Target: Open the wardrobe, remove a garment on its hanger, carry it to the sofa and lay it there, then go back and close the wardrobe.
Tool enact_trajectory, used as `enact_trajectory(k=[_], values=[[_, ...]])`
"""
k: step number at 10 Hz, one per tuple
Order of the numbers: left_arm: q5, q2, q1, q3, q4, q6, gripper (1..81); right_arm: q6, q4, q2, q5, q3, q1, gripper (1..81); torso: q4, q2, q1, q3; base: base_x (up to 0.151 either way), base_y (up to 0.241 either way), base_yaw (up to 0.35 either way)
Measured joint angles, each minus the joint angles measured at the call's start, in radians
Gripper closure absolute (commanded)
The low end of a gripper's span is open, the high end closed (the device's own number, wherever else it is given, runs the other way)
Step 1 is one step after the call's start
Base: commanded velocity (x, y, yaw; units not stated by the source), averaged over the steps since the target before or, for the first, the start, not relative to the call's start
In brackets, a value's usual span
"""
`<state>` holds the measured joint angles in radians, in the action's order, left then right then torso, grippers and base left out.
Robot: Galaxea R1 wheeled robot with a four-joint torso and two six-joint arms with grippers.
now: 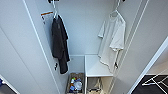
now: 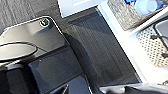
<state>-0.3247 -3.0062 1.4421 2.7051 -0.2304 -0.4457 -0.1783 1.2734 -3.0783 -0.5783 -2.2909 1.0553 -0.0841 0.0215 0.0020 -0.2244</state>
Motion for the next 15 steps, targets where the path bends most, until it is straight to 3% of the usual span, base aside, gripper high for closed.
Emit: enact_trajectory(k=[4,9,12,15], values=[[0.001,-0.003,-0.001,0.001,-0.002,0.001,1.0,-0.001,0.049,-0.029,-0.116,-0.021,-0.116,1.0,0.000,0.000,0.000,0.000,0.000,0.000,0.000],[-0.009,-0.008,0.016,0.001,-0.017,0.000,1.0,-0.181,0.109,-0.053,-0.136,-0.308,-0.149,1.0,0.000,-0.001,0.000,0.000,0.000,0.000,0.000],[-0.010,-0.008,0.018,0.001,-0.031,0.001,1.0,-0.330,0.124,-0.049,-0.123,-0.448,-0.160,1.0,0.000,-0.001,0.001,0.000,0.000,0.000,0.000],[-0.011,-0.011,0.019,0.001,-0.035,0.000,1.0,-0.394,0.116,0.044,-0.117,-0.477,-0.153,1.0,0.000,-0.001,0.001,-0.001,0.000,0.000,0.000]])
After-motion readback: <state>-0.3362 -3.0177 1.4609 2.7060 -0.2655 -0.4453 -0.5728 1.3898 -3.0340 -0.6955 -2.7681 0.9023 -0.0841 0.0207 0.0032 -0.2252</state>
